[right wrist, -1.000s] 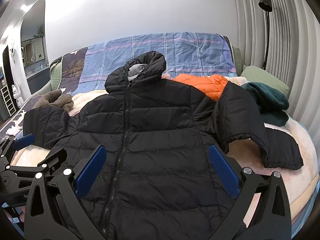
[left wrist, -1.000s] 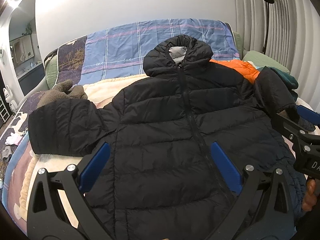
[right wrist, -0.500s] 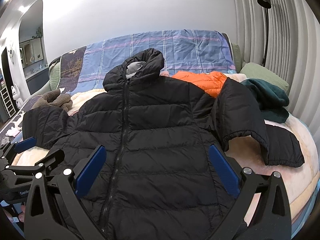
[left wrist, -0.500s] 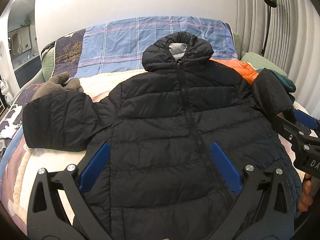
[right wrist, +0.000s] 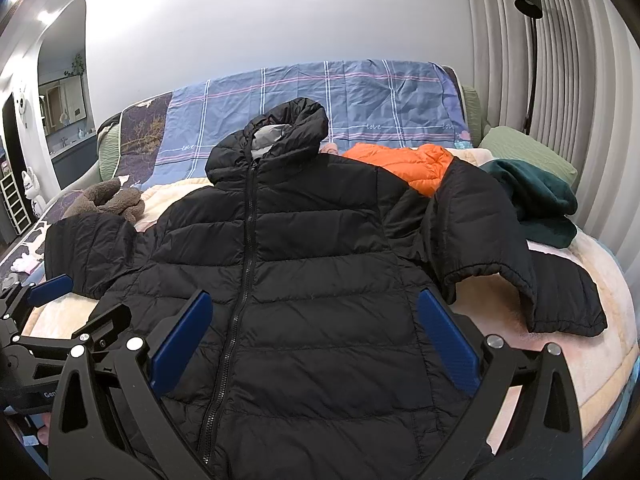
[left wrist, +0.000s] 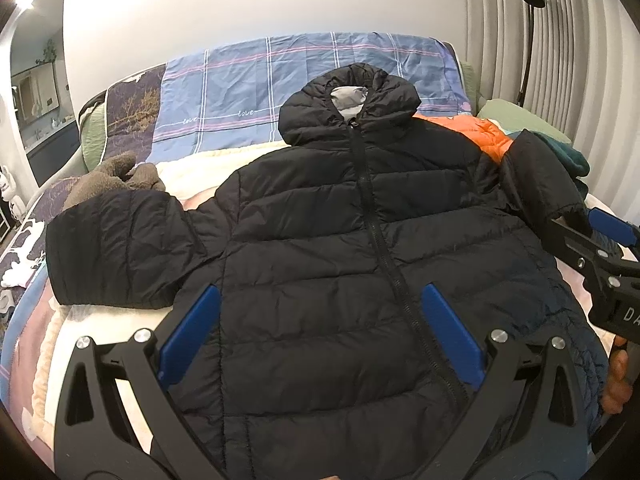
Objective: Fold large clothes
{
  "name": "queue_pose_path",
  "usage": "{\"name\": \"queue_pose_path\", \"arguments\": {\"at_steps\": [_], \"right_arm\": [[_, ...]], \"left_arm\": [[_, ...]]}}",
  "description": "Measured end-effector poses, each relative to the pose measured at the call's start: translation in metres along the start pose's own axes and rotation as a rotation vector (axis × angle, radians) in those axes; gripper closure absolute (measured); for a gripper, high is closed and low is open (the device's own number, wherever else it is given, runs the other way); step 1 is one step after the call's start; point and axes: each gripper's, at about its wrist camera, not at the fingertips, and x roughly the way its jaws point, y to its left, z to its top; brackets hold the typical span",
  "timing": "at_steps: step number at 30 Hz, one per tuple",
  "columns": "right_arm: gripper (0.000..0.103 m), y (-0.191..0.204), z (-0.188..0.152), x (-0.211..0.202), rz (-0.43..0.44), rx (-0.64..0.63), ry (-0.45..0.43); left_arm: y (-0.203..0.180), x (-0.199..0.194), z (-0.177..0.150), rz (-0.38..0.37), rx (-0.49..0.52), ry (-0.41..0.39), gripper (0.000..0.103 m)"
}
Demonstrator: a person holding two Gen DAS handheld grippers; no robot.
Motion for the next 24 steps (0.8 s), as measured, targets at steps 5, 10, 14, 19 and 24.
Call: {"name": "queue_pose_path", "arguments": {"at_steps": [5,10,14,19,24], "right_arm": [[0.001,0.0005,0.0007,0.0003,-0.001,-0.004,0.001],[0.001,0.0011,0.0006,0.0002,-0.001,-0.005,0.001],[0.001,0.0011,0.0008,0.0003,-0.001,-0.005,0.000],[0.001,0.0010,0.0009,0.0004,-0.001,-0.004,0.001],[0.001,0.0007,0.0005,0.0006,-0.006,0.001,0.001]], "left_arm": [[-0.0004,-0.0001,-0.0002,-0.002,-0.002,0.000,0.002],[0.0013,-0.0008,-0.0009,-0.013,-0.004,-0.005,0.002],[0.0020,-0.0016,-0.0009,-0.028,-0.006,-0.012,0.002],[0.0027,-0.0006,-0.0017,-0.032,-0.010,-0.013,0.002],[0.0044,-0.0007,-0.0030,-0.031,-0.013,-0.016,0.002]]}}
